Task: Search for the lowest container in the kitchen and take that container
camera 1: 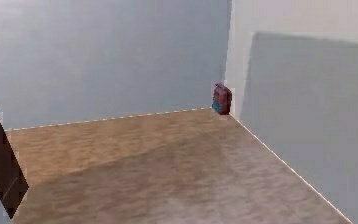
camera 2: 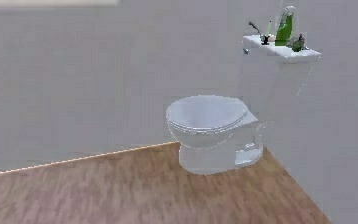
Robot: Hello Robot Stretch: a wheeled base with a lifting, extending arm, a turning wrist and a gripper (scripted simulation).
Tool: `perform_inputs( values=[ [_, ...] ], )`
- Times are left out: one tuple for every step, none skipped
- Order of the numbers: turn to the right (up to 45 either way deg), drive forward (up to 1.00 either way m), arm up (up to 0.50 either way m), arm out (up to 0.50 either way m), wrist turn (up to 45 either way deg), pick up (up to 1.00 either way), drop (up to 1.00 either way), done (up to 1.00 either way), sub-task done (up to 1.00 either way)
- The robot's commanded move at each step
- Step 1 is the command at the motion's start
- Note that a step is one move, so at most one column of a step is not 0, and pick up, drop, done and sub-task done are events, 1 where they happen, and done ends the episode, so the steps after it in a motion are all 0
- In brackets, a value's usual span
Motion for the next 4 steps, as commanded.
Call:
perform_inputs(
  values=[
    [-18.0,0.0,0.0,0.0,0.0,0.0,0.0,0.0,0.0],
    [0.0,1.0,0.0,0.0,0.0,0.0,0.0,0.0,0.0],
    [-39.0,0.0,0.0,0.0,0.0,0.0,0.0,0.0,0.0],
    [0.0,0.05,0.0,0.0,0.0,0.0,0.0,0.0,0.0]
  ],
)
